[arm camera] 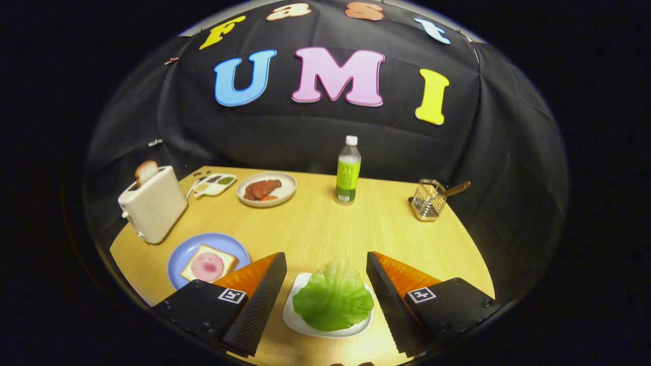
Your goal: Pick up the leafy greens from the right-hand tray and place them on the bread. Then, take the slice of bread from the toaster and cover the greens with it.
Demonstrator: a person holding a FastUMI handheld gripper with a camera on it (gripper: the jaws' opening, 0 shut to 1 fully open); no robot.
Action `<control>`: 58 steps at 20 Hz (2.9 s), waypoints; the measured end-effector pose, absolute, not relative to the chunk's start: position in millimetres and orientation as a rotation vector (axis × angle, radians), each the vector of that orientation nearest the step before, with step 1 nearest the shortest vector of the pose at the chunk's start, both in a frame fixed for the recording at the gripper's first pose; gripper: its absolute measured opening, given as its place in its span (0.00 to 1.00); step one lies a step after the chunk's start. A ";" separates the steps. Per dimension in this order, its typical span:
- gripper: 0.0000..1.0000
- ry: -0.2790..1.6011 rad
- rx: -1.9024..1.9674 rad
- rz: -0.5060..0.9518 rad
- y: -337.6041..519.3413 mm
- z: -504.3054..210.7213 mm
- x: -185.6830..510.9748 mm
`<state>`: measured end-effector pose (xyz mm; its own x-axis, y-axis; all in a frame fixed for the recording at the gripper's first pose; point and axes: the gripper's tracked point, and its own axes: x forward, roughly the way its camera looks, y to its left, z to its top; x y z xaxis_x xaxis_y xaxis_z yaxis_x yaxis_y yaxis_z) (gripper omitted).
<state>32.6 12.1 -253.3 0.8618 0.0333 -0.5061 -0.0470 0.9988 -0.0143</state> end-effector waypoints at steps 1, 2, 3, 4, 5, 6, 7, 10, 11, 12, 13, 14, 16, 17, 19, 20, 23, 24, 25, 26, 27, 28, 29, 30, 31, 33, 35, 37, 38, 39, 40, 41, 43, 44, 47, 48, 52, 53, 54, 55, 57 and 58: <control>0.98 0.562 -0.024 0.034 9.7 -265.0 34.8; 0.98 0.593 -0.021 0.025 7.3 -278.8 37.7; 0.98 0.625 -0.017 0.016 5.5 -290.7 39.5; 0.99 0.659 -0.014 0.008 2.5 -302.1 39.4; 0.99 0.688 -0.014 0.000 0.1 -313.7 39.7; 0.99 0.722 -0.012 -0.009 -1.3 -324.0 38.7; 0.99 0.752 -0.003 -0.013 -1.3 -332.2 38.3; 0.99 0.802 0.009 -0.020 -1.7 -350.2 36.5; 0.99 0.816 0.005 -0.024 -2.4 -355.7 35.7; 0.99 0.830 0.007 -0.019 -0.7 -361.0 34.3; 0.99 0.841 0.005 -0.022 -1.8 -365.3 33.6; 0.99 0.852 0.005 -0.024 -2.3 -369.5 33.6; 0.99 0.855 0.021 -0.027 -0.6 -369.9 35.4; 0.98 0.861 0.028 -0.026 -0.4 -370.7 35.6; 0.98 0.867 0.052 -0.023 1.5 -371.1 35.3; 0.98 0.866 0.061 -0.026 1.2 -371.5 36.0; 0.93 0.872 0.052 -0.014 3.4 -371.8 35.7; 0.85 0.874 0.053 -0.014 2.8 -370.7 36.0; 0.72 0.884 0.057 -0.015 2.5 -370.4 34.5; 0.59 0.900 0.057 -0.014 3.8 -371.9 34.1; 0.59 0.908 0.057 -0.007 4.1 -371.0 35.9; 0.39 0.919 0.069 -0.012 4.8 -371.4 34.2; 0.19 0.919 0.074 -0.011 5.2 -369.9 35.7; 0.19 0.923 0.076 -0.005 5.2 -371.2 34.5; 0.09 0.930 0.084 0.018 7.5 -370.8 33.9; 0.07 0.955 0.122 0.064 12.5 -369.8 32.3; 0.05 0.978 0.172 0.069 12.4 -366.1 29.8; 0.05 0.966 0.187 0.071 11.6 -353.5 29.9; 0.05 0.951 0.182 0.077 11.4 -344.6 31.8; 0.05 0.942 0.171 0.082 11.1 -335.9 31.8; 0.05 0.933 0.166 0.092 12.7 -325.9 30.7; 0.05 0.919 0.164 0.099 14.5 -314.4 30.9; 0.05 0.881 0.158 0.116 20.4 -290.0 31.5; 0.05 0.865 0.152 0.128 24.5 -278.0 30.8; 0.05 0.818 0.138 0.184 47.3 -242.9 32.7; 0.05 0.807 0.138 0.207 57.7 -233.6 33.1; 0.05 0.786 0.154 0.306 113.7 -207.9 35.6; 0.05 0.785 0.148 0.328 127.5 -205.3 36.5; 0.05 0.792 0.142 0.350 140.9 -206.0 35.3; 0.05 0.799 0.142 0.373 154.9 -206.4 34.2; 0.05 0.812 0.138 0.415 182.8 -209.8 32.2; 0.05 0.817 0.126 0.430 192.0 -214.4 32.7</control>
<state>32.7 192.0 -214.4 0.6039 0.4180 -0.6787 -0.3222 0.9068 0.2719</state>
